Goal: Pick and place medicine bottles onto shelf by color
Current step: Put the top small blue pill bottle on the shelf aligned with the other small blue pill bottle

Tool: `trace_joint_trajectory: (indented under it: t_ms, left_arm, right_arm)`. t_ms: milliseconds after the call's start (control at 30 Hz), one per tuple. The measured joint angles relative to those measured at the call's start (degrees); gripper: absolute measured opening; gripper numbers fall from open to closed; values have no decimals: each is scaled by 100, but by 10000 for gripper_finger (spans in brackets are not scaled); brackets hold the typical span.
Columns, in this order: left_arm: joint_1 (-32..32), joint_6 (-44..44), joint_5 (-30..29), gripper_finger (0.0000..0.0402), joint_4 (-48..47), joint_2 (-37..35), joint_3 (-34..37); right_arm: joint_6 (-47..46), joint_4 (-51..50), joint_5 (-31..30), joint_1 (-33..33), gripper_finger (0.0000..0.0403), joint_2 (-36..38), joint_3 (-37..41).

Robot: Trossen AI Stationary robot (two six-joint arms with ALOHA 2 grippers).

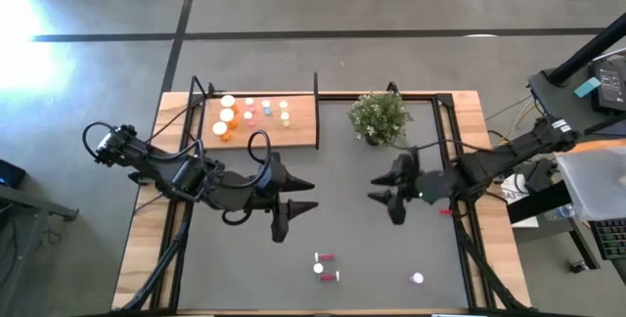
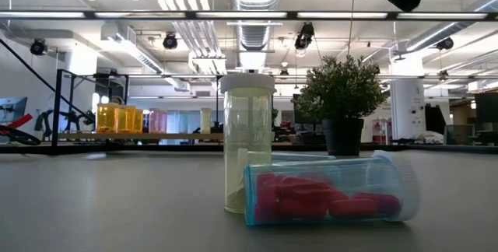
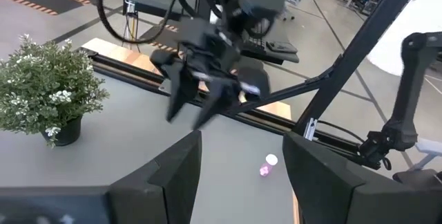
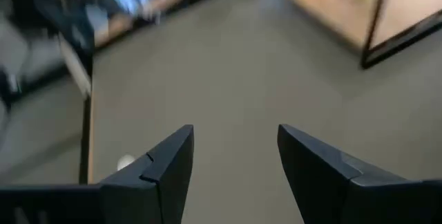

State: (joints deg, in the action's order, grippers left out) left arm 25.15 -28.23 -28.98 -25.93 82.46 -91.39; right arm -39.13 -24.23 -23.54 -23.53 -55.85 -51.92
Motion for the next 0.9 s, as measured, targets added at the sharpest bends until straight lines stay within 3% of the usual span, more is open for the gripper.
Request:
trace_joint_trajectory:
  t_ms: [233, 567, 900]
  left_arm:
    - [0, 0, 3, 187, 0, 0, 0]
    - [0, 0, 16, 187, -6, -37, 0]
    - [9, 9, 363, 187, -80, -120, 0]
  right_arm:
    - [844, -500, 739, -442, 201, -1368, -992]
    - [1520, -886, 753, -599, 201, -2994, -1710]
    - [1324, 432, 1032, -772, 201, -3983, -1742]
